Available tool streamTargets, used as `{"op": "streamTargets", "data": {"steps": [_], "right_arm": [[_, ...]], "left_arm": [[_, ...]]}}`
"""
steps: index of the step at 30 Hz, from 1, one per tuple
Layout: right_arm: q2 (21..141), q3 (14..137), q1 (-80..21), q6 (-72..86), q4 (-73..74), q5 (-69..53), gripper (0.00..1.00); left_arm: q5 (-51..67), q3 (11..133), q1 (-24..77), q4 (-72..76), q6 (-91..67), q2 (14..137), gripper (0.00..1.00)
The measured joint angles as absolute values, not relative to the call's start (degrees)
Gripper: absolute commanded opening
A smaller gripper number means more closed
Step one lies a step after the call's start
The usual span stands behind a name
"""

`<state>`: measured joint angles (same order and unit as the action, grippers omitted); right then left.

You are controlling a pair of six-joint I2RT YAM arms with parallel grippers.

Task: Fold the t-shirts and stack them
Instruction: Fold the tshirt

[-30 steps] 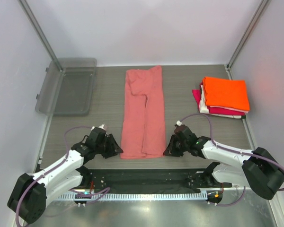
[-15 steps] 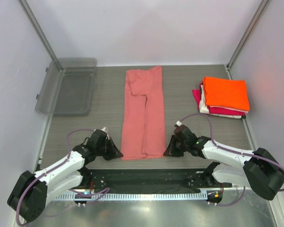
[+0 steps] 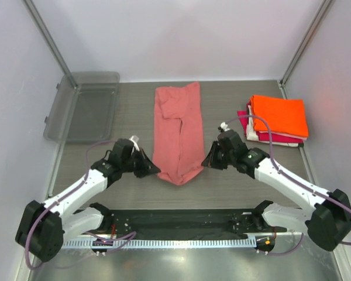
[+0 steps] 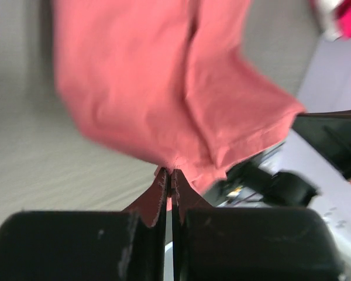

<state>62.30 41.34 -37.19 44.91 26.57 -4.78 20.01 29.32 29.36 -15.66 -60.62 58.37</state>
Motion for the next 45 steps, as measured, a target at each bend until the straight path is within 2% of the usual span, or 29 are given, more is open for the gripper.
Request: {"op": "streamTargets", "data": {"steps": [10, 19, 24, 35, 45], "right_arm": [[85.8, 64.5, -21.3, 35.3, 26.9, -8.4, 0.01], [103.7, 81.1, -15.9, 32.3, 26.2, -12.8, 0.01], [109.4, 85.7, -14.2, 31.8, 26.2, -15.0, 0.01], [114.8, 90.1, -13.3, 31.6, 26.2, -19.8, 0.01], [109.5, 85.4, -13.3, 31.6, 25.7, -21.6, 0.01]], "left_arm": [[24.0, 51.7, 15.9, -7.6, -59.5, 81.1, 0.0], [23.8, 67.1, 14.1, -3.0, -60.7, 101.9, 0.0], [23.8, 70.2, 13.5, -1.9, -62.0, 107.8, 0.0], [24.1, 68.9, 12.3, 2.0, -63.8, 108.9, 0.0], [24.5, 57.3, 12.3, 3.1, -64.3, 97.6, 0.0]]}}
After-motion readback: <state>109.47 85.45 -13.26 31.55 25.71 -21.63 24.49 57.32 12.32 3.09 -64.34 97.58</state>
